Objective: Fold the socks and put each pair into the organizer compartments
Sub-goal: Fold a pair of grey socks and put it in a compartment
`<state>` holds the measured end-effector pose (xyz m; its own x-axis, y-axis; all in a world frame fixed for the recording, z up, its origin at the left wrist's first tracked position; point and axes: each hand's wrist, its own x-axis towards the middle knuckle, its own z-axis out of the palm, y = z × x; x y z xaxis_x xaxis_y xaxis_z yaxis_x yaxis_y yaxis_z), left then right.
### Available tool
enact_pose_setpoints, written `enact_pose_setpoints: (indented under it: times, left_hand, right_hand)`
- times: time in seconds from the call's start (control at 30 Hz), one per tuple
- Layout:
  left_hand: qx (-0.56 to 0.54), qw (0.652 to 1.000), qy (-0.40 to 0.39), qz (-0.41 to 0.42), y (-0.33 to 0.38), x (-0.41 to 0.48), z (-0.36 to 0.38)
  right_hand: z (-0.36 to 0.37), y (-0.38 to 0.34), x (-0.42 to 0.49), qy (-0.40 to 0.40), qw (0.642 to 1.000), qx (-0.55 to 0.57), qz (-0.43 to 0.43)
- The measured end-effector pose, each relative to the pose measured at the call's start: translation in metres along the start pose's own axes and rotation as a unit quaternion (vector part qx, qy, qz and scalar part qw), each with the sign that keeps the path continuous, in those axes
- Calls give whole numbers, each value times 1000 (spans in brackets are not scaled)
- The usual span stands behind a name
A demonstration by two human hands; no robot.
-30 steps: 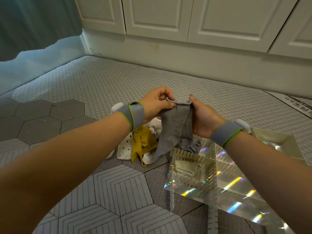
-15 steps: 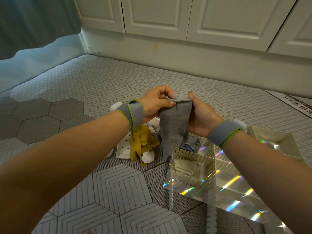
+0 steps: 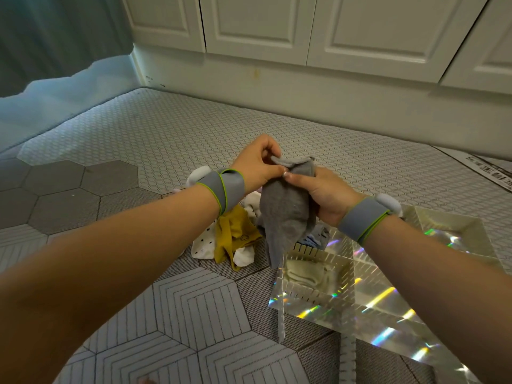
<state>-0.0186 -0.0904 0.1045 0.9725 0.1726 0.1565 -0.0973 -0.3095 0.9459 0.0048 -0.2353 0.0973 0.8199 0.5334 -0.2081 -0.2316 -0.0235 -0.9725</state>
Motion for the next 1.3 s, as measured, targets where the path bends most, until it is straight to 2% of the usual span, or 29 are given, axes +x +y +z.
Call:
enact_pose_setpoints:
  times: [0.13,0.2,0.33,0.4,0.5,0.67,0.87,1.03,1.1,1.2,1.3]
  left_hand:
    - [-46,997,35,-57,-3,-3,-6]
    - [-63,993,28,-99,-8,-9,-9]
    - [-89,979,-105,-153,-23,-21,-11]
    - [-68,967,-174,-171,-28,-25,-10]
    - [-38,962,-217,-161,-29,-27,-7]
    - [10,954,-246,-169,-28,-30,-4]
    - [228,932,-242,-145,-42,-31,-7]
    - [270,920,-259,-117,-38,-33,-7]
    - [254,923,-260,-128,-36,-31,-8]
    - [150,936,-263,-178,-39,-31,-10]
    - [51,933,-265,-239,-44,-32,-14]
  right_hand:
    - [-3,-8,2,39,996,77,10]
    - [-9,-13,3,41,990,134,24]
    - [-19,-21,0,17,978,200,51]
    - [-22,-23,-2,4,978,203,52]
    - [-24,-25,-3,-7,979,195,51]
    - [-27,-23,-5,-22,982,178,54]
    - [-30,-22,-5,-49,980,178,71]
    - [-31,-24,-5,-71,979,170,84]
    - [-31,-24,-5,-76,978,177,84]
    - [-33,-24,-6,-78,977,180,81]
    - [-37,-26,-6,-72,977,185,80]
